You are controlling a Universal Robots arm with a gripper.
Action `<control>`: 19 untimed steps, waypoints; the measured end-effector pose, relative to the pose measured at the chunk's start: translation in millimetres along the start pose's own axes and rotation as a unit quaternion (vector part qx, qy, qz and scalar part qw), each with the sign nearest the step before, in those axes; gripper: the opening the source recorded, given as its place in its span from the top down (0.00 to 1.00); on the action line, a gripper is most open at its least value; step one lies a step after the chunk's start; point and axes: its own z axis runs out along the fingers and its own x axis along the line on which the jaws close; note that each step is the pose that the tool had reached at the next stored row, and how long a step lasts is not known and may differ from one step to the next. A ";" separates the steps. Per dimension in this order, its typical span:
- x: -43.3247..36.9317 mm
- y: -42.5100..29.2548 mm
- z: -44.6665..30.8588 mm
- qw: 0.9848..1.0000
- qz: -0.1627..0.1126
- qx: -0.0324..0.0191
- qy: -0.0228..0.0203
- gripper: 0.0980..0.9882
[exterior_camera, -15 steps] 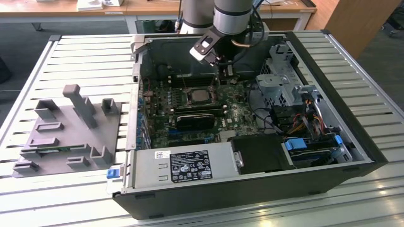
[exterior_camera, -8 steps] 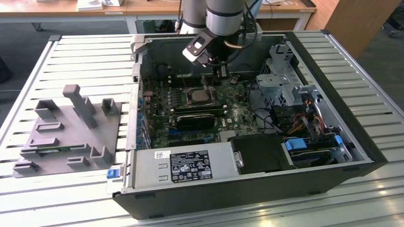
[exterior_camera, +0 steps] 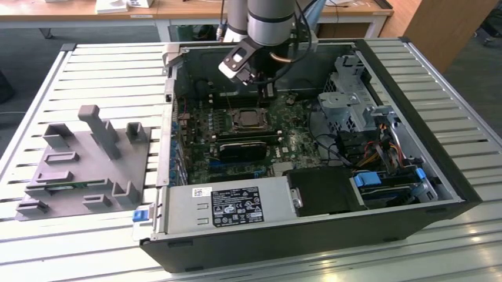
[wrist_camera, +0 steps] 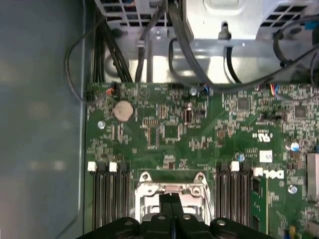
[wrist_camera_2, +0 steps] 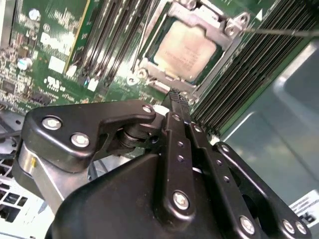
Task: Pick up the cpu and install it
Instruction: 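Close the cpu cover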
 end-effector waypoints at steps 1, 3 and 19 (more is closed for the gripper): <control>-0.1 -2.2 0.6 1.000 0.000 0.000 0.000 0.99; -0.3 -6.4 1.6 1.000 0.000 0.000 0.000 0.99; -1.1 -33.7 13.1 1.000 0.000 0.001 0.000 0.99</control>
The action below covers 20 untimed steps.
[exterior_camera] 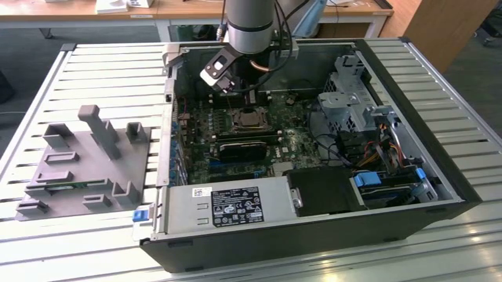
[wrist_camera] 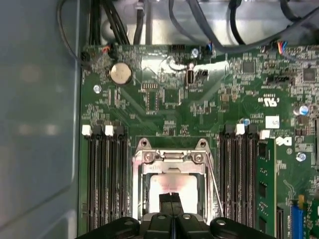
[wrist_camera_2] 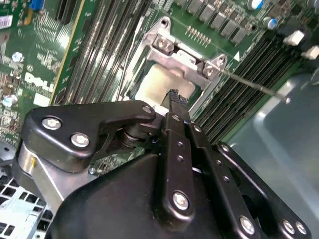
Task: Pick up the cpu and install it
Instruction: 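Close the cpu cover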
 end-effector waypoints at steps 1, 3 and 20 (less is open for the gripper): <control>0.0 -1.6 1.2 1.000 0.000 0.000 0.000 0.99; -0.2 -4.3 3.5 1.000 0.000 0.001 0.000 0.99; -0.8 -16.4 17.9 1.000 0.000 0.001 0.000 0.99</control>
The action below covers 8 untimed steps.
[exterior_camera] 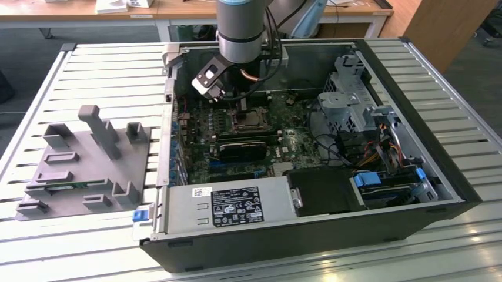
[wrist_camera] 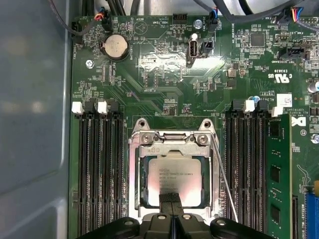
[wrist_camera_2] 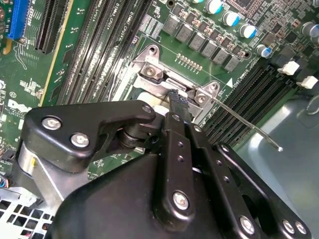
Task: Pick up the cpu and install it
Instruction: 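Close the cpu cover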
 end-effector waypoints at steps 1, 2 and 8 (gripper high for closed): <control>-0.1 0.0 0.0 1.000 0.000 0.000 0.000 0.99; -0.1 0.0 0.0 1.000 0.000 0.000 0.000 0.99; 0.1 -0.1 -3.0 1.000 0.000 0.000 0.000 0.99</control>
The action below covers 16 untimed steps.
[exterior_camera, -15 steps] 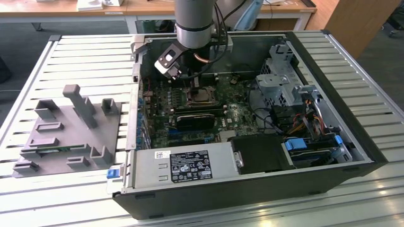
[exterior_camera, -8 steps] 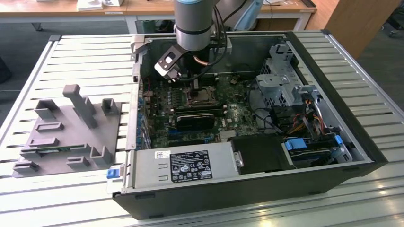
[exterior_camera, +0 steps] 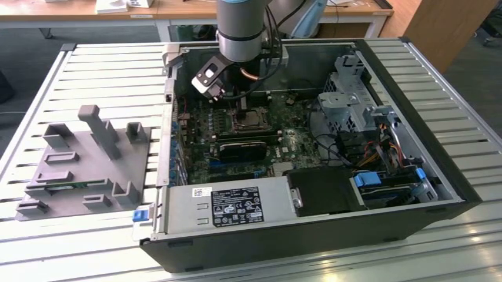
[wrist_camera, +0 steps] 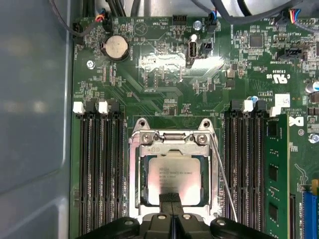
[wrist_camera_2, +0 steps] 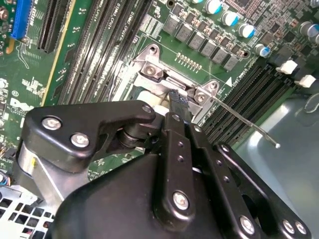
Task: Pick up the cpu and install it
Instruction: 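Close the cpu cover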
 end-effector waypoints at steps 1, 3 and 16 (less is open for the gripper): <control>0.0 -0.4 0.1 1.000 0.000 0.000 0.000 0.99; 0.0 -1.5 0.8 1.000 0.000 0.000 0.000 0.99; 0.1 5.8 -4.5 1.000 0.000 0.004 0.000 0.99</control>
